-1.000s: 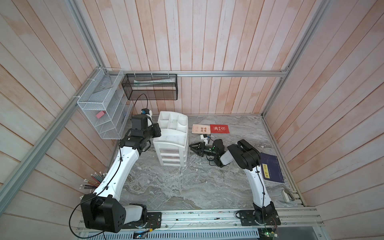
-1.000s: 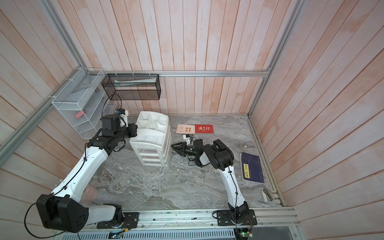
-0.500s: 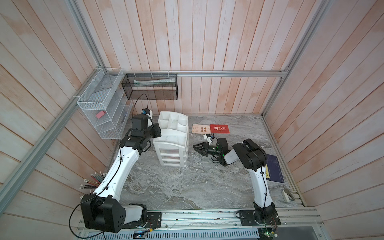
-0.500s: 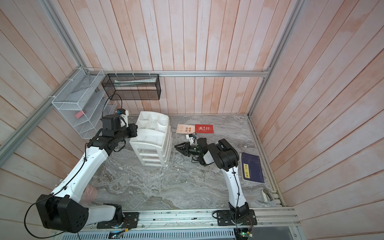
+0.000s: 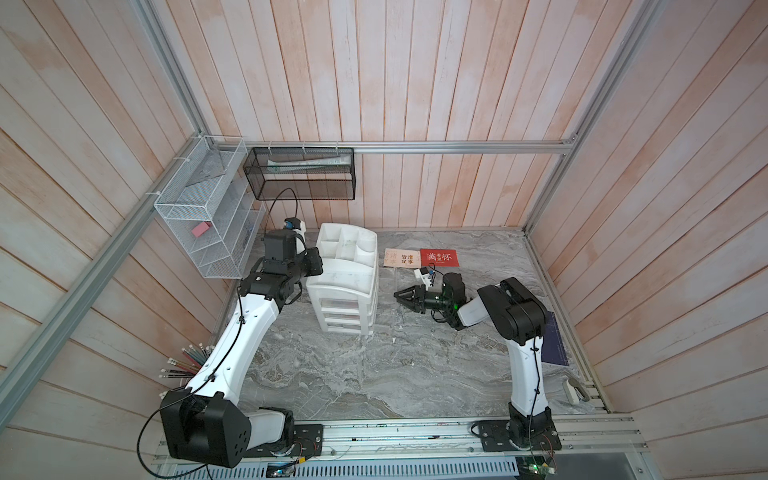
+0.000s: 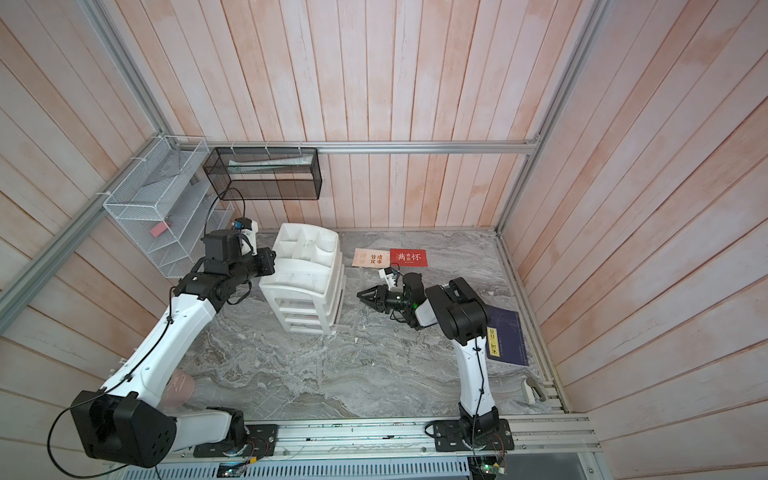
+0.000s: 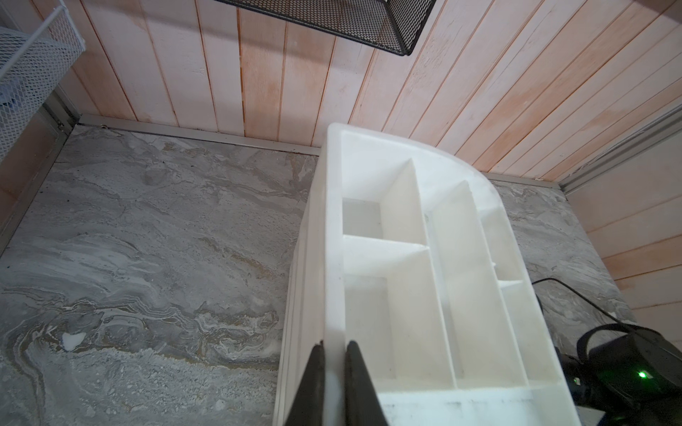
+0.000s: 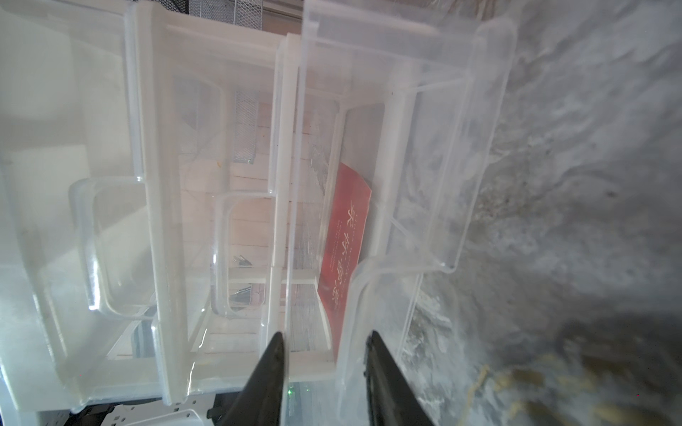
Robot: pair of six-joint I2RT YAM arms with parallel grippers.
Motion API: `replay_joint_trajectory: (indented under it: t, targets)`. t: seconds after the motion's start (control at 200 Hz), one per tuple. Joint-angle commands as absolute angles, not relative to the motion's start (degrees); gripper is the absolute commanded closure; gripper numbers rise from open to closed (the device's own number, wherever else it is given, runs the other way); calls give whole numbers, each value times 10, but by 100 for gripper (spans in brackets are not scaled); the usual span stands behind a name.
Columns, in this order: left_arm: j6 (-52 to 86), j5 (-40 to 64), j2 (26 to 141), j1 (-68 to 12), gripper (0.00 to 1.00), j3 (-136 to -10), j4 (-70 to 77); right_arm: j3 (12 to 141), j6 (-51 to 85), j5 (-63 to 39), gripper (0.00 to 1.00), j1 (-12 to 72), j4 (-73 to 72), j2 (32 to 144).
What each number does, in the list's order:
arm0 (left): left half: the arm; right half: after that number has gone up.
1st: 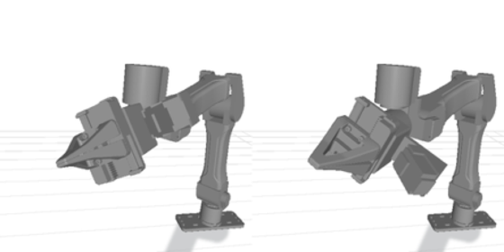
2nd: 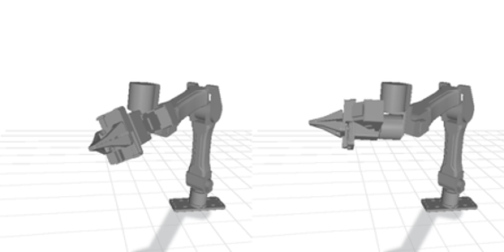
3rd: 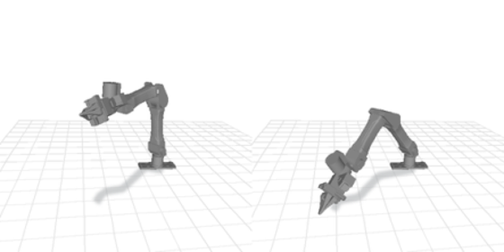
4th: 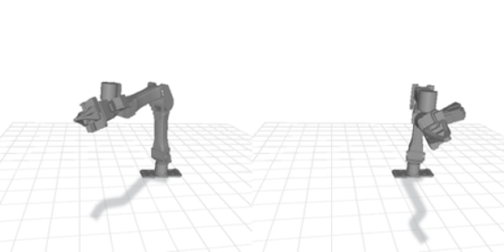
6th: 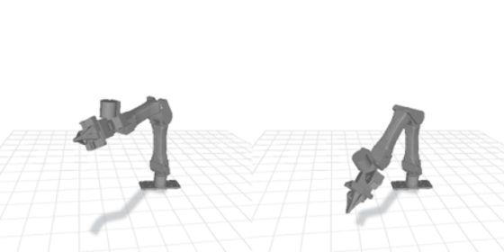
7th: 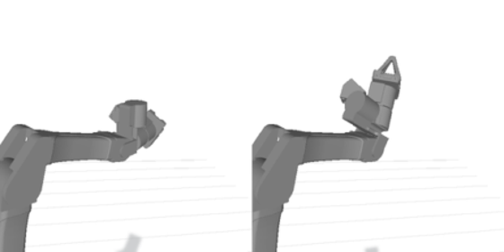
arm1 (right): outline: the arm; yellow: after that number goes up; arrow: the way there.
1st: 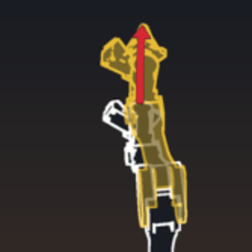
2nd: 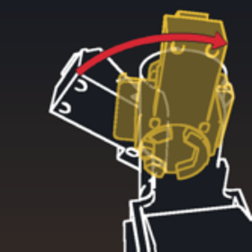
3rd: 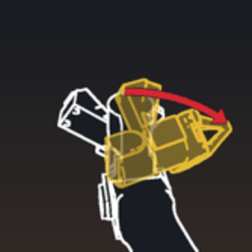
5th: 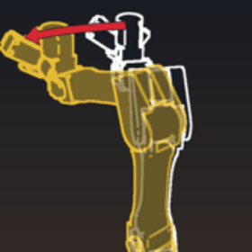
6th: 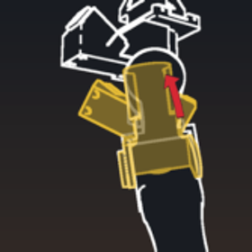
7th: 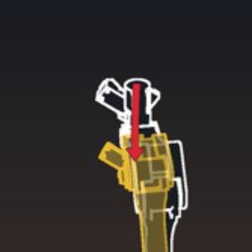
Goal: Take the postcards out of the drawer
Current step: Open the drawer at the center of the board.
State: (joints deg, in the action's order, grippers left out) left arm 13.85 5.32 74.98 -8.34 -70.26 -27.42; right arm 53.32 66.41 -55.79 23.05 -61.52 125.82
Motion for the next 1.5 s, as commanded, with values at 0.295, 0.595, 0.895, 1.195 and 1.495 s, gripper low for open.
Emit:
replay_joint_trajectory:
  t: [0.295, 0.595, 0.895, 1.195, 1.495]
  targets:
    - [127, -10, 737, -76, 91, -704, -300, 514, 553, -578, 68, 185, -535, 1219]
    - [128, -17, 737, -76, 91, -705, -302, 495, 535, -582, 68, 164, -521, 1207]
    - [128, -20, 734, -76, 91, -706, -305, 487, 530, -588, 68, 150, -521, 1202]
    - [127, -18, 731, -76, 91, -706, -305, 521, 482, -593, 67, 142, -445, 1207]
    - [122, -17, 727, -76, 91, -705, -307, 561, 453, -596, 66, 130, -393, 1215]
